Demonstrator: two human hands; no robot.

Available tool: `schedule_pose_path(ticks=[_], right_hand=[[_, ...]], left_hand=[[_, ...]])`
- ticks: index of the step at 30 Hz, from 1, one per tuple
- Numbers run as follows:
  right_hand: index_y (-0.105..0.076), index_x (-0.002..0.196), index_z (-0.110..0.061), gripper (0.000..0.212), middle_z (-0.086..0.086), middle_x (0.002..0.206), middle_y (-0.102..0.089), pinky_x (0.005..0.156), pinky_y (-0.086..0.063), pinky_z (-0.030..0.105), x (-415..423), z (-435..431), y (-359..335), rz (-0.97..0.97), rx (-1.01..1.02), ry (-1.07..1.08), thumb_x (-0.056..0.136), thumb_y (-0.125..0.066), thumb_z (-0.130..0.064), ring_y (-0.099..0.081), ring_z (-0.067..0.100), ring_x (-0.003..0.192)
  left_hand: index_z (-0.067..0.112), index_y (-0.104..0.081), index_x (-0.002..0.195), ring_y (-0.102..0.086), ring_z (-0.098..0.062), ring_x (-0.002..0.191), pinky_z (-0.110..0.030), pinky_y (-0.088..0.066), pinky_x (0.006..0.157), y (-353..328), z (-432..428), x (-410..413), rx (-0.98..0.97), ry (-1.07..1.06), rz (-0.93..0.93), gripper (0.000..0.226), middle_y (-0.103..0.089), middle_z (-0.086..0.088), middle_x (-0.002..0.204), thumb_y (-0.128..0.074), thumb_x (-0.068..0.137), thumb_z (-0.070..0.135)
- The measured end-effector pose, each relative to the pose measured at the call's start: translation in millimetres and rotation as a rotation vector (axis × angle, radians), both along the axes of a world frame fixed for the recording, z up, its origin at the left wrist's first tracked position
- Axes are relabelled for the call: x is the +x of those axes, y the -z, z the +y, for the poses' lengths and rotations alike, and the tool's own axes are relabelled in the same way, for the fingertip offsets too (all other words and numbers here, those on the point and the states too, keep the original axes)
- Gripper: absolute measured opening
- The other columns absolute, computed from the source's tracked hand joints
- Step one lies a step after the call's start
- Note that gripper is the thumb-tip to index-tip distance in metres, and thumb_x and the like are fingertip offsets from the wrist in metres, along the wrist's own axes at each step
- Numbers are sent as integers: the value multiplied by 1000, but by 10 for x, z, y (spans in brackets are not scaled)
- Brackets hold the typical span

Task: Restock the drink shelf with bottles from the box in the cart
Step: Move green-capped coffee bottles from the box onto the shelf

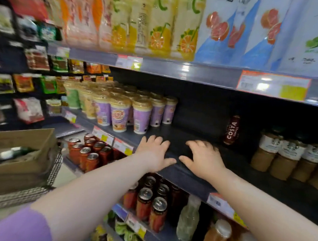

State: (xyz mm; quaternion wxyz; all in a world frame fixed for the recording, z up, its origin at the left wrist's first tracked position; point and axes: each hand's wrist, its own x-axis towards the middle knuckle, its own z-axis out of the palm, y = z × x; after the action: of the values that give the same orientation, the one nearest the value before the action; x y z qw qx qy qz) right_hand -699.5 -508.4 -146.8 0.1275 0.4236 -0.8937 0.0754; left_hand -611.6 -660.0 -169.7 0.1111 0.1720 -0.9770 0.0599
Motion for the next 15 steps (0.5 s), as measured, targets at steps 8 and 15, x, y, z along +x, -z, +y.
schedule_pose_path(ticks=[8,15], right_hand=[[-42,134,-27,58,2,137,-47,104,-34,42,1470,-1725,254,-14,86,-266,87,-46,-60,-39,27,128],[-45,129,-29,54,0,134,-49,102,-33,42,2883,-2998,600,-59,148,-486,86,-46,-61,-39,26,127]], left_hand=[[19,-32,141,-29,-30,133,-49,-24,108,242,-1480,1972,6,-270,-10,76,-36,-9,144,-38,84,69],[19,-31,142,-29,-33,133,-51,-25,108,535,-2398,3766,66,-529,-118,77,-36,-11,145,-35,84,70]])
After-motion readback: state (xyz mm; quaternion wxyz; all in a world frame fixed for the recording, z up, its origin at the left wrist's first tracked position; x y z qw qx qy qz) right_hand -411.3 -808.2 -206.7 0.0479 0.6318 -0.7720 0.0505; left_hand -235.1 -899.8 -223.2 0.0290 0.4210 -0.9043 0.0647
